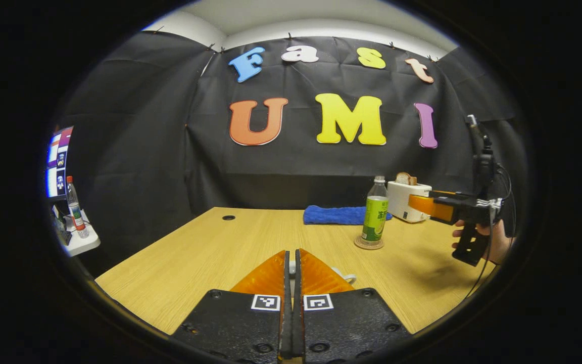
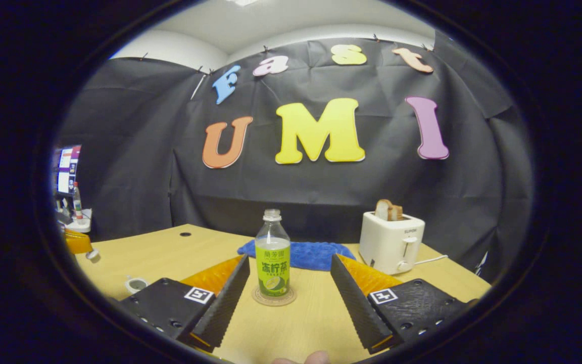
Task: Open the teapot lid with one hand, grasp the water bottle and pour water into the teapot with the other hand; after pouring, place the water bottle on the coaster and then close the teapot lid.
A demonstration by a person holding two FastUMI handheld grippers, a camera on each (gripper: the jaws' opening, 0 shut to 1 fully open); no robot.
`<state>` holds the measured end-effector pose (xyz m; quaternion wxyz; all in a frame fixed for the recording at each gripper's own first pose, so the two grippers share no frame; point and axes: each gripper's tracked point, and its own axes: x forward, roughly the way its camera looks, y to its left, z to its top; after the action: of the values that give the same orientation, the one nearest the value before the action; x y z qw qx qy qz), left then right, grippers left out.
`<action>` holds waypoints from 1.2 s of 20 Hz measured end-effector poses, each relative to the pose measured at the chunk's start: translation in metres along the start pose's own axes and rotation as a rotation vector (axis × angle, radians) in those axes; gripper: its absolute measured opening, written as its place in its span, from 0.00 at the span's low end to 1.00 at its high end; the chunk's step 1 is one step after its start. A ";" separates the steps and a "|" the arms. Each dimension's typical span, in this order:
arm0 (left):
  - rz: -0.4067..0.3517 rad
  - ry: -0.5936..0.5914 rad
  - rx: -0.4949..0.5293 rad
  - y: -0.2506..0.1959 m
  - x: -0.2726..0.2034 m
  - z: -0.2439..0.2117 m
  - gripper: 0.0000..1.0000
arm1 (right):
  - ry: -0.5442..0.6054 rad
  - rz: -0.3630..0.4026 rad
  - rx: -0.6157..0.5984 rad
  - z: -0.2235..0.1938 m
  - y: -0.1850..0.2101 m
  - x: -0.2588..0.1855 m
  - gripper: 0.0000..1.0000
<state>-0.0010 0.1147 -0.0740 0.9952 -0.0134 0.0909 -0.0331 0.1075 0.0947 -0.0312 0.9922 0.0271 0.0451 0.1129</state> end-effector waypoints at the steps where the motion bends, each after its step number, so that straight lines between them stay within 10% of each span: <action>1: -0.003 0.000 0.005 -0.004 0.002 0.000 0.03 | -0.018 -0.004 -0.010 0.005 -0.004 -0.014 0.96; 10: -0.003 -0.022 0.006 -0.027 0.020 -0.004 0.03 | -0.095 -0.051 -0.052 0.002 -0.037 -0.102 0.95; 24: -0.002 0.030 0.027 -0.036 0.063 -0.025 0.03 | -0.026 -0.114 0.007 -0.032 -0.083 -0.106 0.95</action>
<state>0.0540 0.0742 -0.1087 0.9938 0.0006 0.1054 -0.0357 0.0201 -0.0087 -0.0590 0.9974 0.0294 0.0340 0.0558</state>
